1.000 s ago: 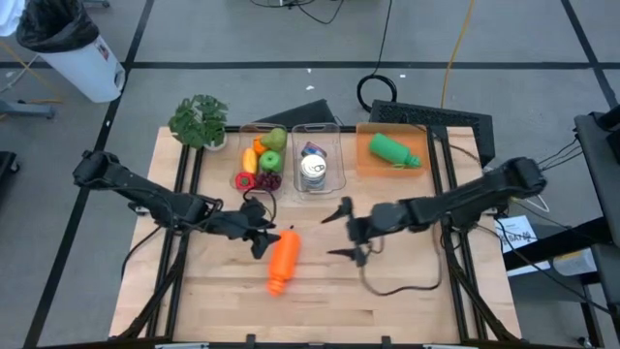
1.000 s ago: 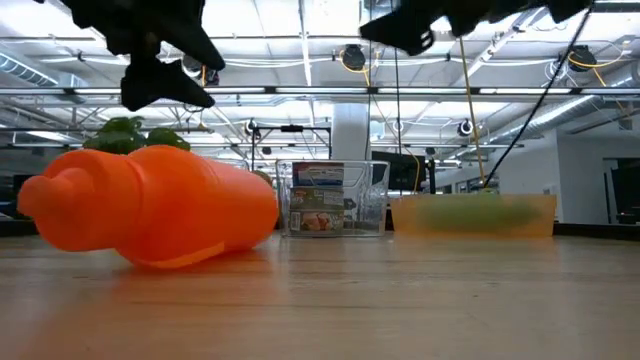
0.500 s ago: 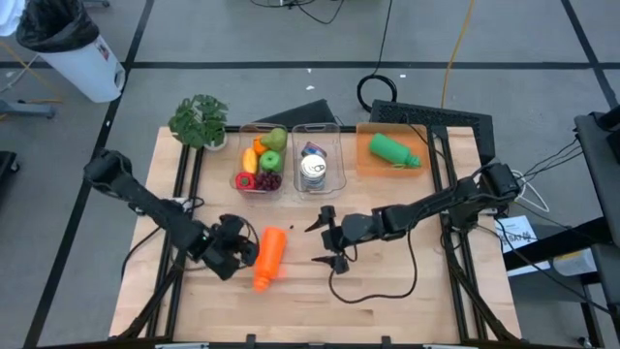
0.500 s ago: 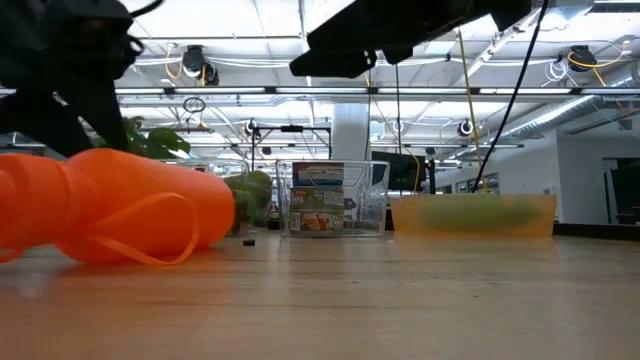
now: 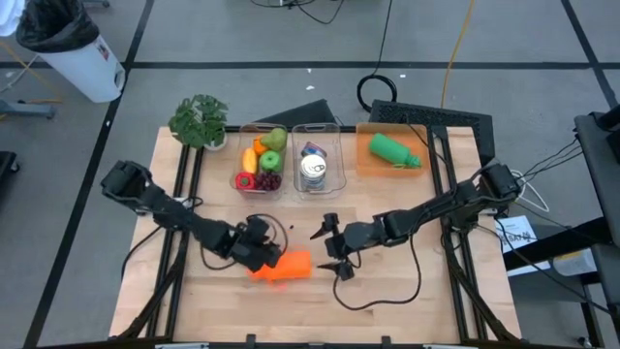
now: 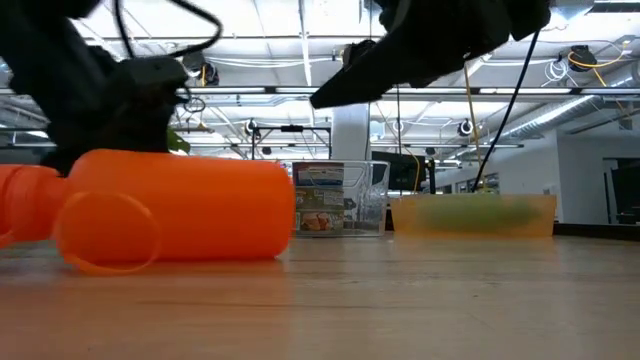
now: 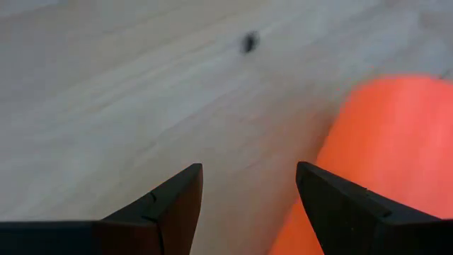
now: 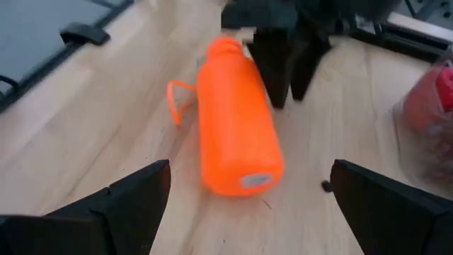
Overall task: Pick & Place Food Item
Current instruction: Put the orange water bottle into the orange bin, then return to Home Position
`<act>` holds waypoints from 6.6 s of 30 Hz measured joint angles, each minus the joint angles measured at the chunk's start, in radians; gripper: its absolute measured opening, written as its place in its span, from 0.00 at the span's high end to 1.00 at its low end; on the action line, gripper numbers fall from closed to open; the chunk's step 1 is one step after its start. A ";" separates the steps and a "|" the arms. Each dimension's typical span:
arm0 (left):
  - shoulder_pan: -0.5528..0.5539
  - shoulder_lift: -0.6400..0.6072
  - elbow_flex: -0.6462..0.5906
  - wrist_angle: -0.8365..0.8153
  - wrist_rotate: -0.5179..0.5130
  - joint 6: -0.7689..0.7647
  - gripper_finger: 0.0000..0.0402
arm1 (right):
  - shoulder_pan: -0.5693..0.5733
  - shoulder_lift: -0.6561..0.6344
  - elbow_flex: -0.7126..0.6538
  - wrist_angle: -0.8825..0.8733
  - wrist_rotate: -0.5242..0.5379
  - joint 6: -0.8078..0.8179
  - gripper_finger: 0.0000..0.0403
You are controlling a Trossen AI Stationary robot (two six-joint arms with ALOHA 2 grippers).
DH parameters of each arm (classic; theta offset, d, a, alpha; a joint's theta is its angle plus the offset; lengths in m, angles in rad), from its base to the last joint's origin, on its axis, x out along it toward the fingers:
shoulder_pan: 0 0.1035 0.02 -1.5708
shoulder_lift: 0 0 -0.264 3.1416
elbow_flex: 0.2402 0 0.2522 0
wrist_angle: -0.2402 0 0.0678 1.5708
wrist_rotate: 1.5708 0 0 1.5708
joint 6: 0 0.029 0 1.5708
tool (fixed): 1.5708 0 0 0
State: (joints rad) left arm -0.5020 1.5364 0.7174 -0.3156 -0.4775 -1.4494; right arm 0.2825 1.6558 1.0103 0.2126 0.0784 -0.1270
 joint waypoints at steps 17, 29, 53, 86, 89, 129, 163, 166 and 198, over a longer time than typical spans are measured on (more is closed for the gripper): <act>0.208 -0.017 0.000 0.143 0.082 0.478 0.39 | 0.140 0.230 0.106 0.179 0.186 0.165 0.09; 0.181 -0.249 0.002 0.143 0.046 0.619 0.39 | 0.183 0.391 0.211 0.200 0.231 0.250 0.09; 0.182 -0.289 0.002 0.148 -0.013 0.636 0.39 | 0.095 0.442 0.226 0.193 0.261 0.272 0.22; 0.156 -0.745 0.003 0.214 0.023 1.328 0.39 | -0.006 -0.505 -0.092 -0.506 0.679 0.265 0.28; 0.156 -0.745 0.003 0.213 0.023 1.352 0.39 | -0.025 -0.624 -0.181 -0.544 0.757 0.276 0.28; 0.156 -0.745 0.003 0.202 0.023 1.441 0.39 | -0.709 -0.656 -0.472 -0.527 0.469 -0.320 0.25; 0.219 -1.013 0.109 -0.133 -0.024 1.298 0.39 | -0.578 -1.119 -0.293 -0.637 0.138 0.346 0.11; 0.257 -1.095 -0.002 -0.073 0.028 1.249 0.39 | -0.568 -1.174 -0.317 -0.657 0.088 0.359 0.11; 0.684 -1.531 -0.632 0.230 0.496 1.202 0.39 | -0.510 -1.381 -0.793 -0.109 -0.155 0.324 0.11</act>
State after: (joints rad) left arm 0.1822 0.0055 0.0858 -0.0856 0.0187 -0.2478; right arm -0.2279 0.2747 0.2176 0.1037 -0.0765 0.1971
